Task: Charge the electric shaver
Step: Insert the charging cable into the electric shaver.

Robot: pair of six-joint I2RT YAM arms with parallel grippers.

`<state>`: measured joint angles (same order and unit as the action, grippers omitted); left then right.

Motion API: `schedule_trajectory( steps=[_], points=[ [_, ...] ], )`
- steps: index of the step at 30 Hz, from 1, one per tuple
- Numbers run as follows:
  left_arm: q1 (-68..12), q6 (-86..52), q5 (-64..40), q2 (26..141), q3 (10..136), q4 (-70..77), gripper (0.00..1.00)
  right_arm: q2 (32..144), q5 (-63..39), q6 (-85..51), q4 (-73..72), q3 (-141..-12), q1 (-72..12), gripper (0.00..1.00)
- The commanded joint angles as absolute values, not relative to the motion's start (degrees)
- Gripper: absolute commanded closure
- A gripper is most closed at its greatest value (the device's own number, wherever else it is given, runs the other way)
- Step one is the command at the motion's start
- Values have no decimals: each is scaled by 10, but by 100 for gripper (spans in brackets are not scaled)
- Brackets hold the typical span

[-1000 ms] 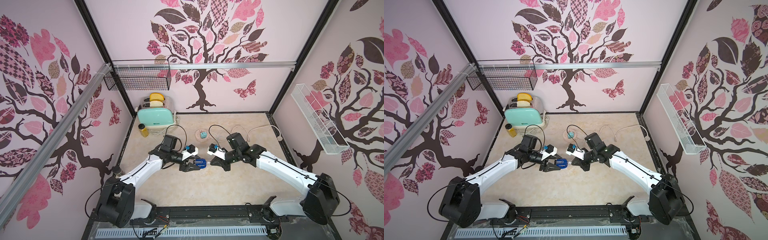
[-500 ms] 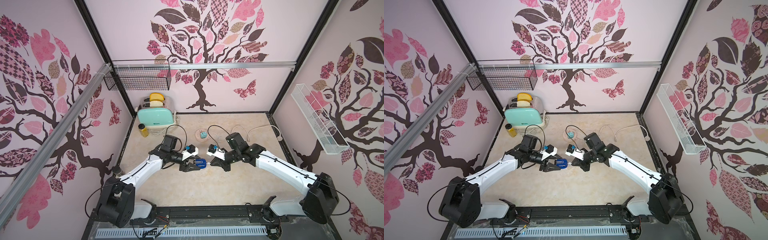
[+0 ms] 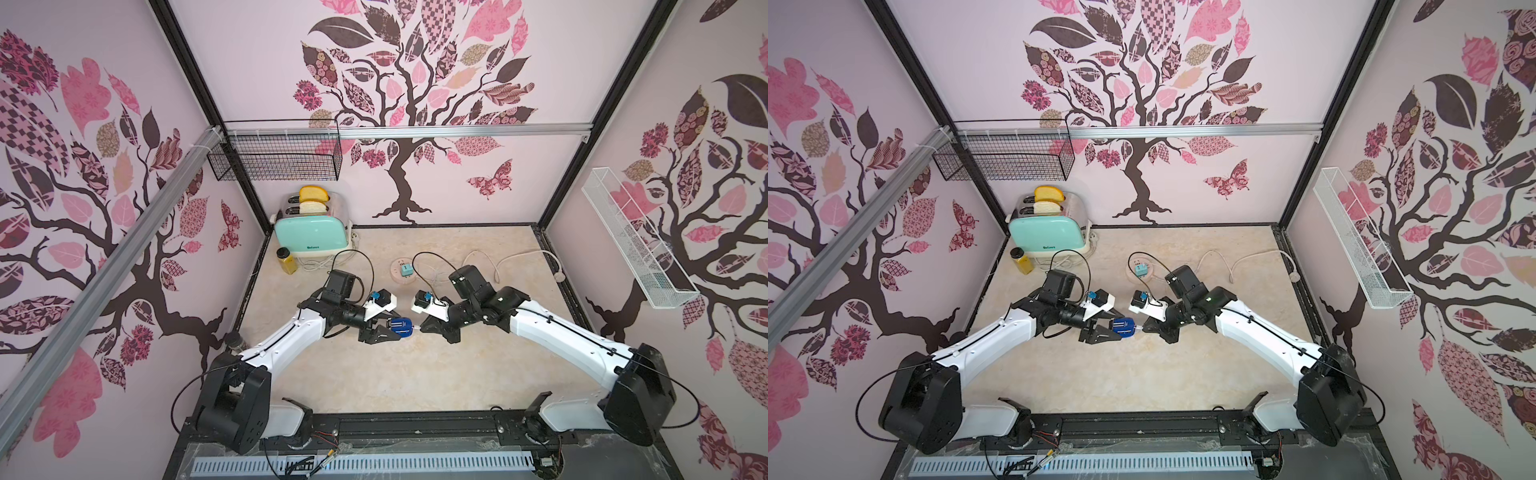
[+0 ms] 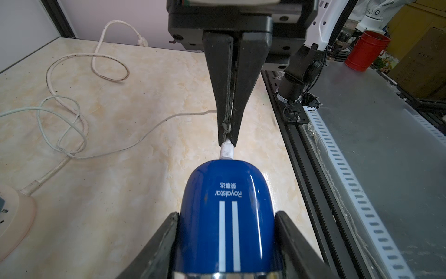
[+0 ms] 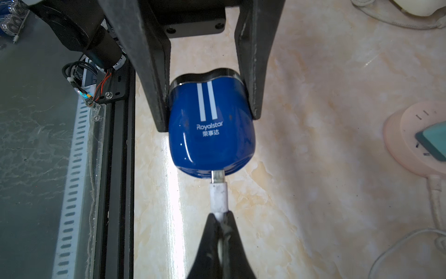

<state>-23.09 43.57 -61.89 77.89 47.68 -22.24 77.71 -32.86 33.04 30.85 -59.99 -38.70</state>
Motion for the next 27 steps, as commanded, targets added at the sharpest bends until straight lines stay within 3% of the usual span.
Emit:
schedule_trajectory(
  steps=[1, 27],
  points=[
    [-236, 439, -638, 780, 497, -214, 100, 780, -340, 348, 319, -636, -400, 100],
    [-242, 432, -635, 787, 499, -223, 100, 793, -299, 285, 286, -678, -422, 100]
  ],
)
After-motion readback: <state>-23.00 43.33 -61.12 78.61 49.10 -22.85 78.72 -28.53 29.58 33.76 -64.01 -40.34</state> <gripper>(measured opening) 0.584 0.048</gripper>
